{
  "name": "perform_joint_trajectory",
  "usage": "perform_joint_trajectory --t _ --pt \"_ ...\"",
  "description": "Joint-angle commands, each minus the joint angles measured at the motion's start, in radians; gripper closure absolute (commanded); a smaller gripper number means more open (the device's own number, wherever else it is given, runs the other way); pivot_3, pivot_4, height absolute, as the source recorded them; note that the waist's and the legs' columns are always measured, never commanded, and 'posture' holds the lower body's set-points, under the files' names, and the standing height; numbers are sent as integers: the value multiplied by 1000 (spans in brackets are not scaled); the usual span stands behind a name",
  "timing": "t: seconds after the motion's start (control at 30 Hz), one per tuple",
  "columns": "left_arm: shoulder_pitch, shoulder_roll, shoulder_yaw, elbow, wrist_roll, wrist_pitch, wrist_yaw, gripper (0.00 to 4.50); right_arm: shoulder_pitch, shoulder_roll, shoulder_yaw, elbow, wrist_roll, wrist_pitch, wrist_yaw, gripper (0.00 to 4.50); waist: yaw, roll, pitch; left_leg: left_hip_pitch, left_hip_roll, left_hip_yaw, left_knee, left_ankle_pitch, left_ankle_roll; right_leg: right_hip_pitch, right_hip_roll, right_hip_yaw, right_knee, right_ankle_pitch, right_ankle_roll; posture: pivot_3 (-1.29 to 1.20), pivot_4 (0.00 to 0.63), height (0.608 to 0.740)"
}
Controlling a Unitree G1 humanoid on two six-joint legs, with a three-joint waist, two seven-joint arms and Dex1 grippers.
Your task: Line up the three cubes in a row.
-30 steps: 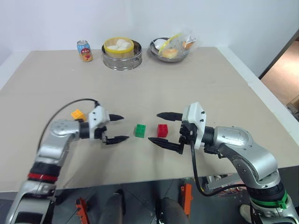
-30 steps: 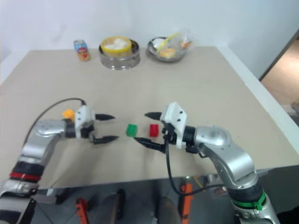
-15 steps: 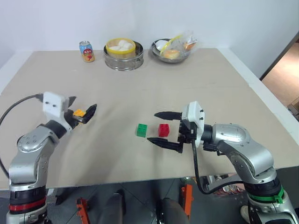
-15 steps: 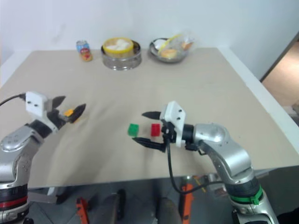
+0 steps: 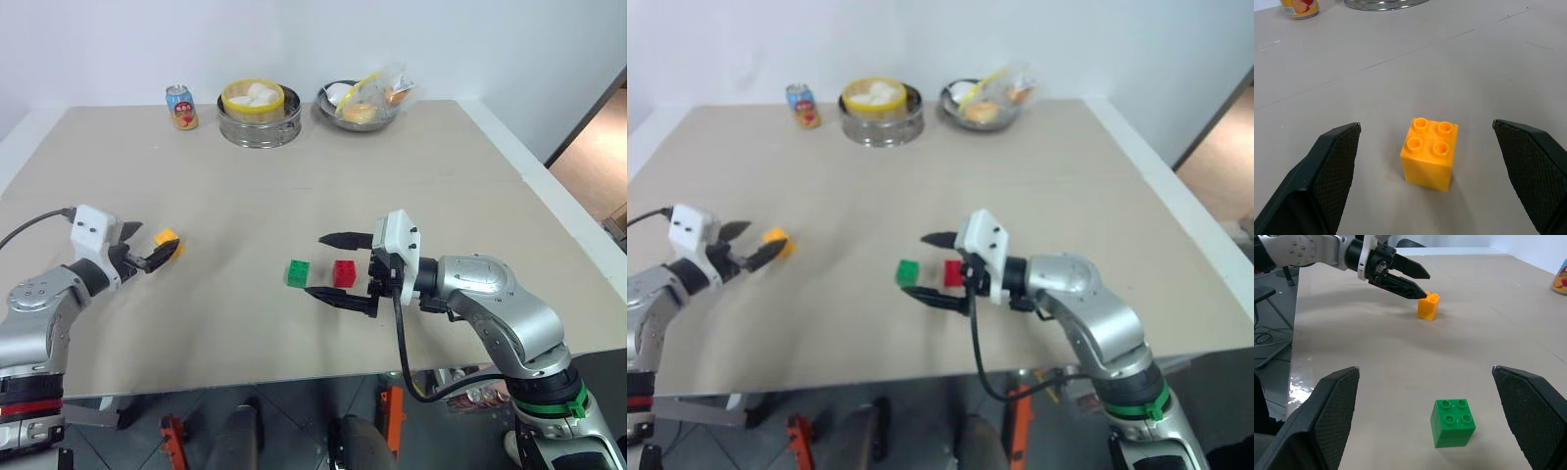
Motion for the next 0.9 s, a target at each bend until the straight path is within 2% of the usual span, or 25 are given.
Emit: perform_joint_trajectory --t 0.03,0.27,0.37,0.53,0.6,0.73,0.9 --pt "-56 34 -23 87 16 -49 -50 32 -3 -10 -24 -56 5 0 -13 0 0 0 0 0 0 1 0 0 0 0 -2 -4 0 0 0 0 150 740" --pt "-164 38 -84 325 78 -162 -106 32 19 -24 -43 -100 17 24 -37 0 1 0 0 0 3 2 -1 -1 -1 -1 -3 -9 0 0 0 0 150 740" --pt "-199 45 -118 401 107 -203 -140 828 23 -30 -46 -108 19 27 -38 0 1 0 0 0 3 2 -1 -1 -2 -1 -2 -9 0 0 0 0 150 740" --pt "-220 43 -135 449 127 -250 -170 2631 27 -42 -49 -114 22 27 -41 0 1 -1 0 0 3 3 -1 -1 -1 -1 -3 -9 0 0 1 0 150 740" --pt "-222 44 -130 448 121 -251 -173 3154 28 -45 -50 -116 24 27 -42 0 1 -1 0 0 3 3 -1 -1 -1 -1 -3 -9 0 0 1 0 150 740" --pt "-189 52 -148 370 112 -274 -237 3141 27 -50 -52 -118 27 28 -44 0 1 -1 0 0 4 3 -1 -1 -1 -1 -3 -9 0 1 0 0 150 740" --pt "-151 55 -246 189 109 -286 -402 3141 21 -53 -50 -114 29 28 -42 0 2 -1 0 0 4 4 -1 -1 -1 -1 -3 -9 0 1 0 0 150 740"
